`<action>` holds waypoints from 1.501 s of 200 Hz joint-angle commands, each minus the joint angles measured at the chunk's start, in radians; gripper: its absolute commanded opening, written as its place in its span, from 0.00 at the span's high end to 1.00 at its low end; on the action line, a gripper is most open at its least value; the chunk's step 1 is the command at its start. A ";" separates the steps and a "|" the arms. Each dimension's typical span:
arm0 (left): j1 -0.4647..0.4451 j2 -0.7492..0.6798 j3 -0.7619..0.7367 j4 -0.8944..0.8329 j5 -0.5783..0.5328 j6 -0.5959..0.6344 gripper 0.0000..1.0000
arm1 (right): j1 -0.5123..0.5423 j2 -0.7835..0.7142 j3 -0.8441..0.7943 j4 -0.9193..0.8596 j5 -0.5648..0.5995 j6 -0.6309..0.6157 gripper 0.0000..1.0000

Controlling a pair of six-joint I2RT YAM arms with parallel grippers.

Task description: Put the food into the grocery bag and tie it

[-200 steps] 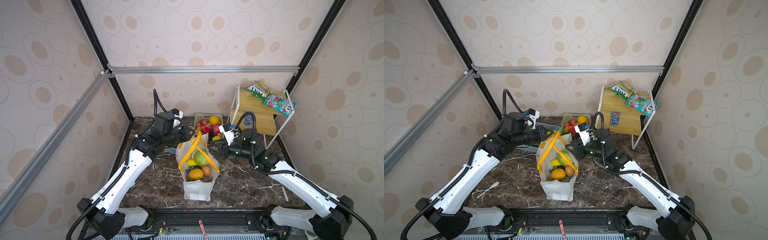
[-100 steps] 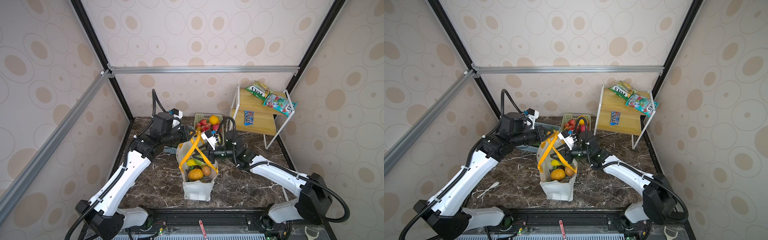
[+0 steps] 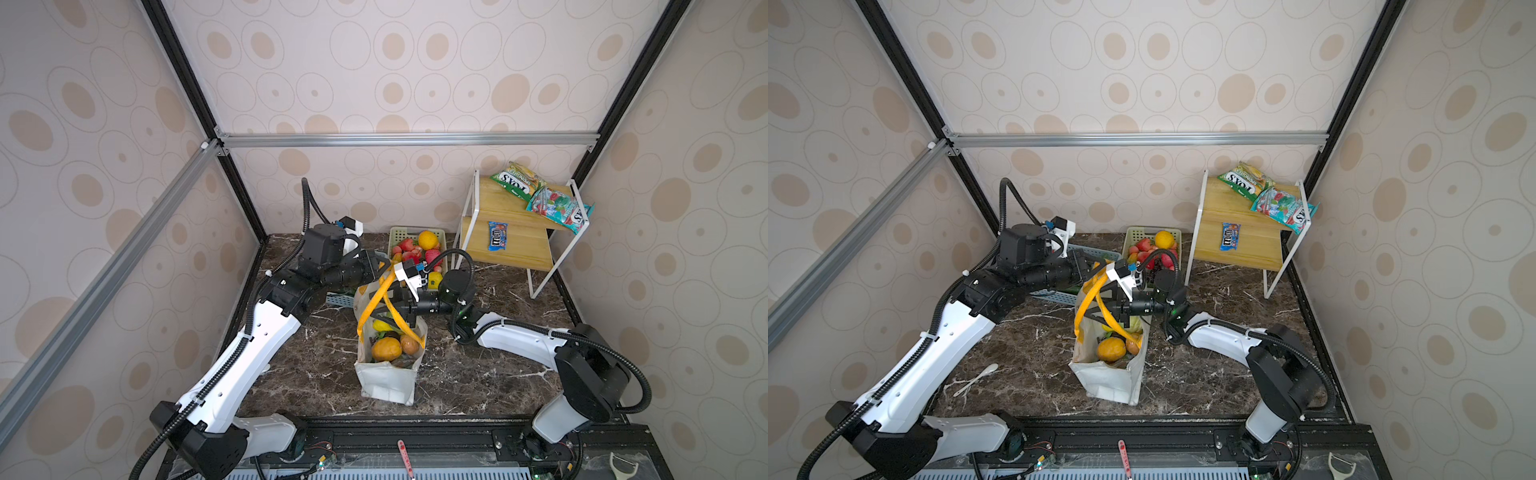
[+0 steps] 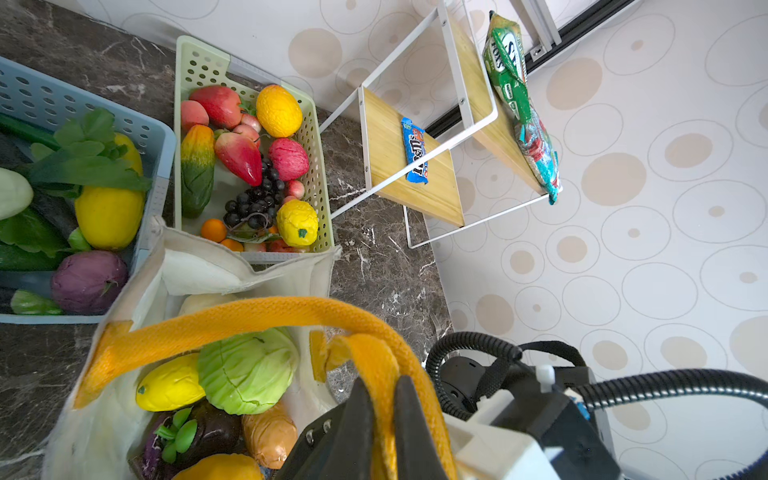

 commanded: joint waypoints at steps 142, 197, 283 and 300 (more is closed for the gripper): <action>-0.003 -0.045 -0.040 0.048 -0.061 -0.086 1.00 | 0.115 0.066 0.092 0.069 0.339 -0.064 0.52; 0.051 -0.053 -0.010 -0.022 -0.097 -0.031 1.00 | 0.117 -0.054 0.018 -0.096 0.464 -0.070 1.00; 0.383 -0.179 -0.243 -0.028 0.014 0.111 1.00 | 0.105 -0.437 -0.107 -0.837 1.050 0.012 1.00; 0.409 -0.195 -0.314 -0.030 -0.021 0.141 1.00 | 0.066 -0.506 -0.140 -0.928 1.125 0.075 1.00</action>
